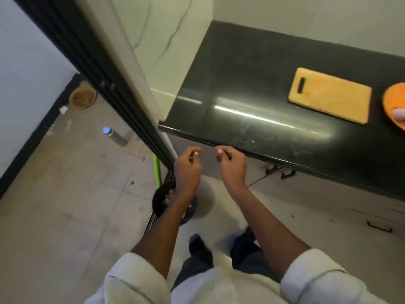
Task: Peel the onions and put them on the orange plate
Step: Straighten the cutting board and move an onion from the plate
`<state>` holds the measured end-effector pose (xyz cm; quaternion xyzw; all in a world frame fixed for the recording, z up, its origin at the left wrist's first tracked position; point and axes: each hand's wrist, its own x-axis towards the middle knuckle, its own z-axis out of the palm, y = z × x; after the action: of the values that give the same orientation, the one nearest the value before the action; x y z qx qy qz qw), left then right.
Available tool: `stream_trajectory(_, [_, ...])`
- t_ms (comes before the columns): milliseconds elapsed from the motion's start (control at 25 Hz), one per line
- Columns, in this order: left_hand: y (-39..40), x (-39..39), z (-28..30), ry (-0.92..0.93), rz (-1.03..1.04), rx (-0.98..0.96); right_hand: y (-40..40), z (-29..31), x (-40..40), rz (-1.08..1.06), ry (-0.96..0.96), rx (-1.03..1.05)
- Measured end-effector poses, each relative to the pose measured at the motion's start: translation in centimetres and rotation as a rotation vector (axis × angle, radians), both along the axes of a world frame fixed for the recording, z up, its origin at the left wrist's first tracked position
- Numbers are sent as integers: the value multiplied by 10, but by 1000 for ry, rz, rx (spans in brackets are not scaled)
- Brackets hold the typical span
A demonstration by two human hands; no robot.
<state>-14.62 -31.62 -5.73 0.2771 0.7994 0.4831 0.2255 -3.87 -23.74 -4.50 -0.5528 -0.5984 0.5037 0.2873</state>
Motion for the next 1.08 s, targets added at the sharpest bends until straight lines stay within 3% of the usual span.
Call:
stream_trajectory(280, [147, 106, 71, 59, -201, 187, 119, 68, 114, -194, 126, 173])
stream_trajectory(440, [220, 153, 76, 152, -466, 60, 187, 69, 182, -214, -163, 322])
stream_trajectory(560, [268, 184, 73, 285, -689, -103, 235, 56, 232, -81, -473, 321])
stream_trajectory(680, [309, 199, 66, 320, -733, -167, 274, 43, 262, 111, -715, 268])
stream_trajectory(920, [340, 177, 36, 475, -802, -495, 308, 20, 295, 302, -826, 127])
stream_trajectory(1080, [313, 188, 31, 476, -829, -503, 289, 16, 302, 271, -835, 168])
